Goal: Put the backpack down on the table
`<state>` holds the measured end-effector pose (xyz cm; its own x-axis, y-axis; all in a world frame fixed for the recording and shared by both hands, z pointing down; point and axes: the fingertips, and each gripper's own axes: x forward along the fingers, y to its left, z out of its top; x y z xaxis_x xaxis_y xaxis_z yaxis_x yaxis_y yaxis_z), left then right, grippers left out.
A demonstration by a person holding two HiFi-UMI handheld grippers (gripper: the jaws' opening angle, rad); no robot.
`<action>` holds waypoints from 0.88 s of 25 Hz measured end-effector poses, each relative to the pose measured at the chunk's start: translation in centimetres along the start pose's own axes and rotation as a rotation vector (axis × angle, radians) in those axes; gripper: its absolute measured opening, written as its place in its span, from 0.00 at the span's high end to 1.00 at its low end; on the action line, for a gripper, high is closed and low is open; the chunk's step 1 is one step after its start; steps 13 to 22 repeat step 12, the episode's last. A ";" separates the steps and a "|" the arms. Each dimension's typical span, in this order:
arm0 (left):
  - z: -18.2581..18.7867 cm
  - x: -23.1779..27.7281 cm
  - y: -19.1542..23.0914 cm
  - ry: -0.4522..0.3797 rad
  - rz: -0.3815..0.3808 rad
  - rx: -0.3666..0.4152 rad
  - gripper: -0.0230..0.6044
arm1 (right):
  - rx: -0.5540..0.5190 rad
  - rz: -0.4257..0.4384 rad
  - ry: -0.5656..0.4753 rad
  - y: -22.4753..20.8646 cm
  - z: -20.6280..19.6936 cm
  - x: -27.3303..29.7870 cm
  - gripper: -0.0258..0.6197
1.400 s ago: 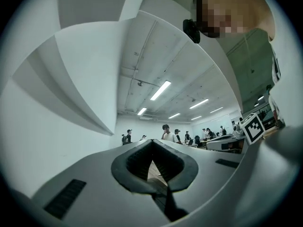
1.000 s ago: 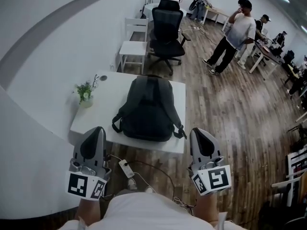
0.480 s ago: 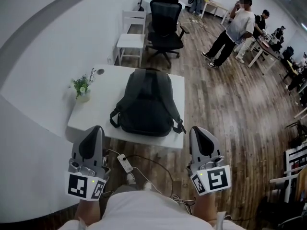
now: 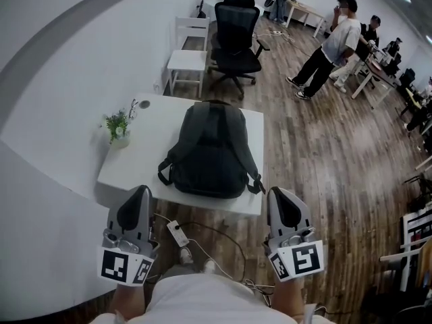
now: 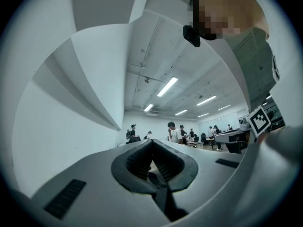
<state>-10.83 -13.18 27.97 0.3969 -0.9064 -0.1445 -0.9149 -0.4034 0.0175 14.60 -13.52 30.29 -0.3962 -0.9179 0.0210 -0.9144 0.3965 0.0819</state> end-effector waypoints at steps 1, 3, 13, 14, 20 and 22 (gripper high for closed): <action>-0.2 0.1 0.1 0.004 -0.001 -0.003 0.94 | 0.001 0.000 0.001 0.0 -0.1 0.2 0.90; -0.7 0.4 0.2 0.012 -0.002 -0.008 0.94 | 0.001 0.000 0.001 0.1 -0.3 0.5 0.90; 1.5 1.5 -1.7 -0.019 -0.055 0.005 0.94 | 0.007 0.012 0.002 -0.2 0.4 0.4 0.90; 1.5 1.5 -1.7 -0.019 -0.055 0.005 0.94 | 0.007 0.012 0.002 -0.2 0.4 0.4 0.90; 1.5 1.5 -1.7 -0.019 -0.055 0.005 0.94 | 0.007 0.012 0.002 -0.2 0.4 0.4 0.90; 1.5 1.5 -1.7 -0.019 -0.055 0.005 0.94 | 0.007 0.012 0.002 -0.2 0.4 0.4 0.90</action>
